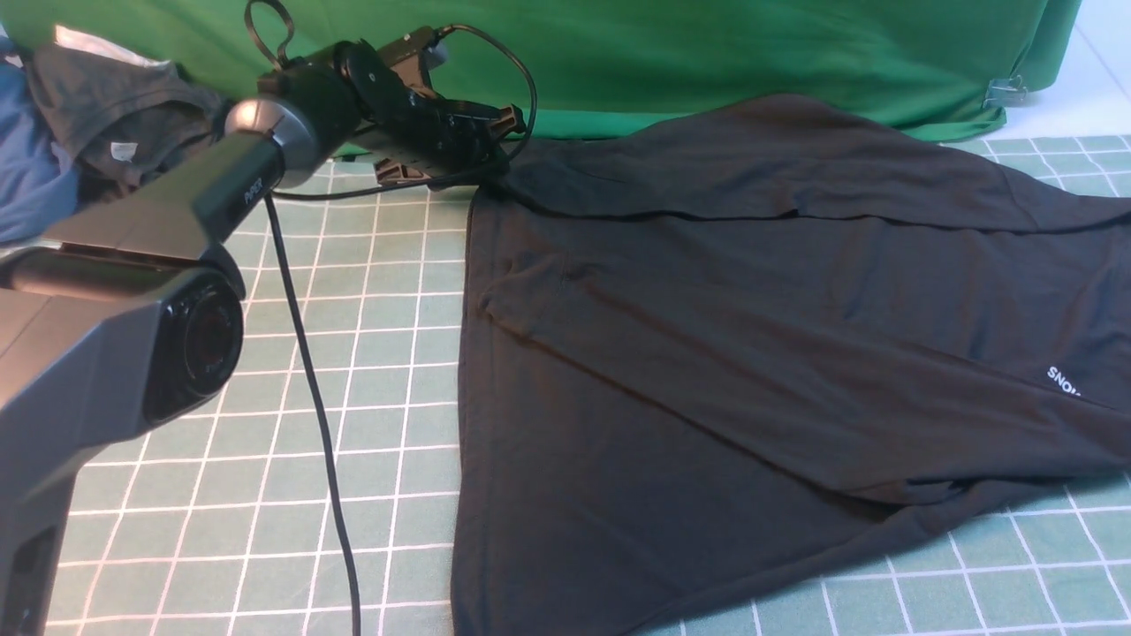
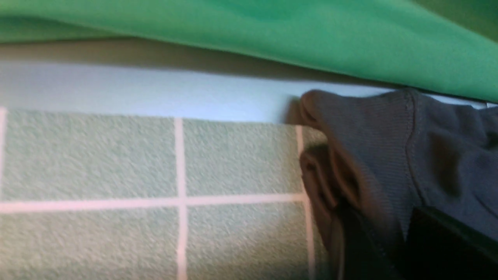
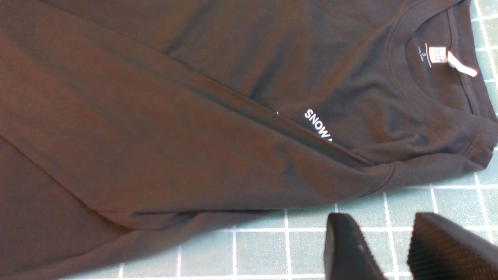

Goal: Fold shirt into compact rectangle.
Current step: 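Grab the top left corner of the dark shirt with the left gripper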

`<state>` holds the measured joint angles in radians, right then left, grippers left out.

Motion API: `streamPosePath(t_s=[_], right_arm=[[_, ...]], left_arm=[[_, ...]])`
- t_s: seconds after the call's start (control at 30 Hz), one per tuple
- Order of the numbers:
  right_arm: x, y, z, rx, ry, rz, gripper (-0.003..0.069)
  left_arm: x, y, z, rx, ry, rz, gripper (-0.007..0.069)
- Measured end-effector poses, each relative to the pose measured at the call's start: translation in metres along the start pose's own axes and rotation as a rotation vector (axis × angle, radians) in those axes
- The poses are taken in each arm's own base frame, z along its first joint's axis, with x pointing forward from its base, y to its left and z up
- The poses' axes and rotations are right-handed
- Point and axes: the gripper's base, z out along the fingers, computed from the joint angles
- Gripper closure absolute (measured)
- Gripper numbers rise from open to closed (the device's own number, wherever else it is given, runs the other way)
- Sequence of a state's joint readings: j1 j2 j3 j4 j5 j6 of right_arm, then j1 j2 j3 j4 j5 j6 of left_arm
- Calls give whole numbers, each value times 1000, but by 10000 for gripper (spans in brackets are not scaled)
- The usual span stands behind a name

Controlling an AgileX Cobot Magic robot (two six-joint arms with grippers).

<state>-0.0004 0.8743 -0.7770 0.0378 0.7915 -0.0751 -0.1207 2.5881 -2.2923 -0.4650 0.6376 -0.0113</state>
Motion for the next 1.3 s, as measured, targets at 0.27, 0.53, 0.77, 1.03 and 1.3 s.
streamPosePath(t_s=[0.27, 0.53, 0.77, 1.03, 1.3], right_arm=[[0, 0, 0, 0, 4, 0, 421], [0, 0, 0, -2, 4, 6, 421], [0, 1, 0, -5, 4, 33, 421], [1, 2, 0, -16, 17, 63, 421], [3, 2, 0, -18, 29, 64, 421]], left_arm=[[-4, 1, 0, -13, -46, 63, 482], [-6, 2, 0, -19, -60, 71, 358], [-4, 4, 2, -26, -57, 78, 347], [3, 9, 12, -25, -34, 82, 563], [-9, 1, -6, -41, -65, 158, 611]])
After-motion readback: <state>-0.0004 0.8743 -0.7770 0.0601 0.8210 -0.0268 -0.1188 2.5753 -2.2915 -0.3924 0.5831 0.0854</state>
